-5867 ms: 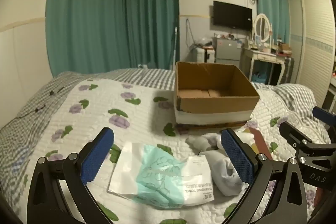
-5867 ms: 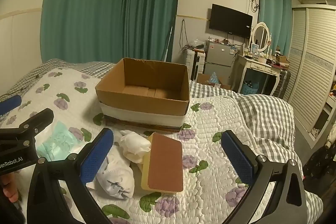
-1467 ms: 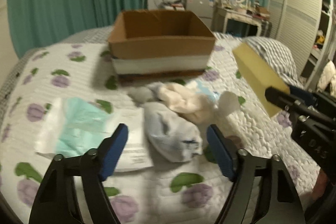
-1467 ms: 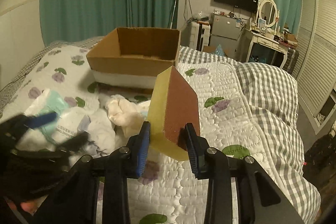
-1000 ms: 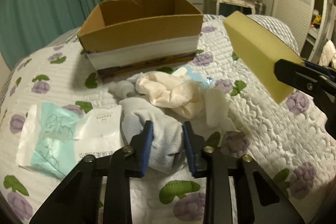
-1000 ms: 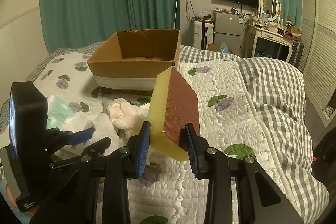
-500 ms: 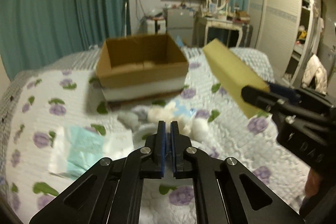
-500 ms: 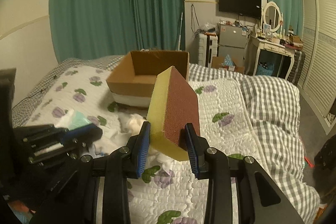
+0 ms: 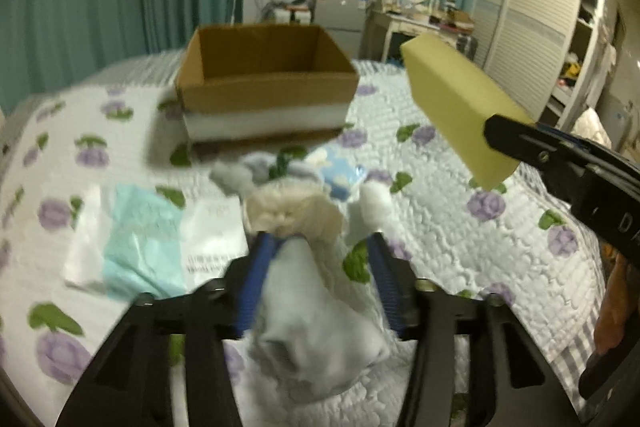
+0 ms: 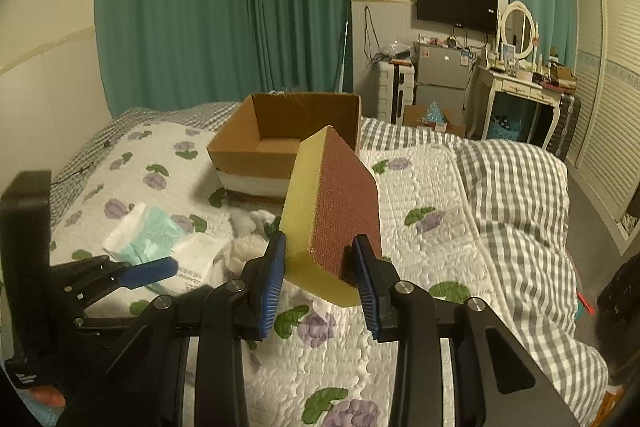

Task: Organize soft objects
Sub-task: 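Grasp white sock with left gripper while right gripper carries sponge to box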

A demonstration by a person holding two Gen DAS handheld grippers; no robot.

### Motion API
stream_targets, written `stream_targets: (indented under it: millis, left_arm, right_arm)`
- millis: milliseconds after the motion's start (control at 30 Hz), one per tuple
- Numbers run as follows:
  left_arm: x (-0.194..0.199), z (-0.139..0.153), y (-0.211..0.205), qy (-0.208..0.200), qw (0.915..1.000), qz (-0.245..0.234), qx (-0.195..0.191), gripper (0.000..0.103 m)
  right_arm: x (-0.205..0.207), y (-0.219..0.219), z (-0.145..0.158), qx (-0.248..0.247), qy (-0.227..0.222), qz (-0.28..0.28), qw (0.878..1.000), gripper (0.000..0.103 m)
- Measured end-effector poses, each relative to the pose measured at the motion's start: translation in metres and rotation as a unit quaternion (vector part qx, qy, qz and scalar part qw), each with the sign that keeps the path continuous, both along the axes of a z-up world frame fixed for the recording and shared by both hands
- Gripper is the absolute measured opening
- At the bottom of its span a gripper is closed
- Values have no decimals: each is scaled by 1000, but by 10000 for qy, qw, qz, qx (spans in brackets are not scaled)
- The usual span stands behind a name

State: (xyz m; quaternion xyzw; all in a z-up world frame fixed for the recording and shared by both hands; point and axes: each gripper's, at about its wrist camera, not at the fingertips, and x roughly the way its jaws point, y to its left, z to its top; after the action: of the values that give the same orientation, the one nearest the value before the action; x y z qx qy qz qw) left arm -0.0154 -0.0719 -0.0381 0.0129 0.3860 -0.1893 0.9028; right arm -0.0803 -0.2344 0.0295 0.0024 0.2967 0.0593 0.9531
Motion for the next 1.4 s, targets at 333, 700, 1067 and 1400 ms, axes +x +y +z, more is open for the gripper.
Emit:
stream_targets:
  millis: [333, 700, 1067, 1400]
  left_arm:
    - [-9, -67, -23, 1184, 9905, -253, 652, 74]
    - [-24, -30, -17, 554, 9968, -202, 540, 42]
    - [-4, 106, 1, -1039, 9940, -57, 324, 41]
    - [114, 168, 16, -1255, 9918, 231, -96, 41]
  right_arm:
    - [8, -14, -18, 113, 181, -131, 9997, 34]
    - [-5, -6, -2, -28, 51, -108, 9999, 34]
    - [8, 10, 70, 22, -542, 380, 9978, 34]
    - [103, 21, 137, 230, -984, 631, 9929, 33]
